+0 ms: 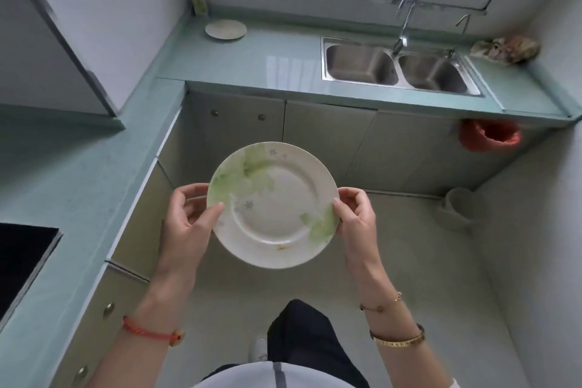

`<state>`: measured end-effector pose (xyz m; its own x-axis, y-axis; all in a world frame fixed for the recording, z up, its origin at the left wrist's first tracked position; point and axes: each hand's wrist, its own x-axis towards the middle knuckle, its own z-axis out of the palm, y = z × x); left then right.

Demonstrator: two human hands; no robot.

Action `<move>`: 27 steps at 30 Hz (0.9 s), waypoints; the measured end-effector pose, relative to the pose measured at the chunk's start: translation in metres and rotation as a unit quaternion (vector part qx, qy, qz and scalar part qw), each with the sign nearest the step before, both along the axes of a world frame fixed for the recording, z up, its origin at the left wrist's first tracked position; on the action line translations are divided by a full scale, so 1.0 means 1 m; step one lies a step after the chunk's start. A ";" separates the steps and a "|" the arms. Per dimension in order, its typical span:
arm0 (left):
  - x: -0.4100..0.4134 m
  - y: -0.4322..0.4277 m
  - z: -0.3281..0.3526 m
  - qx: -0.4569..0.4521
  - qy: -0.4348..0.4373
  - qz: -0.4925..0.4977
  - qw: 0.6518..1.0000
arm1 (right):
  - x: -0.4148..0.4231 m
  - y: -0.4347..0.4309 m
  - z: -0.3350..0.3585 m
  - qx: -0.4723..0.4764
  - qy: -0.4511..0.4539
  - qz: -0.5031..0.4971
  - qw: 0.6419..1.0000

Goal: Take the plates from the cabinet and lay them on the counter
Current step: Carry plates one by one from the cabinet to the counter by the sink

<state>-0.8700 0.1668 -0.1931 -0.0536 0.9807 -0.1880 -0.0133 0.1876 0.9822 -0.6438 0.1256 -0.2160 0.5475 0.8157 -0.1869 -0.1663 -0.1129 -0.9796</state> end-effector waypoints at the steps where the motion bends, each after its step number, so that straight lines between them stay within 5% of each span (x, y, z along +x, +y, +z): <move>1: 0.004 0.016 0.000 -0.001 -0.001 0.000 1.000 | 0.004 0.015 -0.002 -0.001 0.000 -0.003 1.000; 27: 0.115 0.499 -0.006 -0.012 -0.010 0.072 0.997 | 0.123 0.532 -0.003 -0.039 -0.074 0.072 0.994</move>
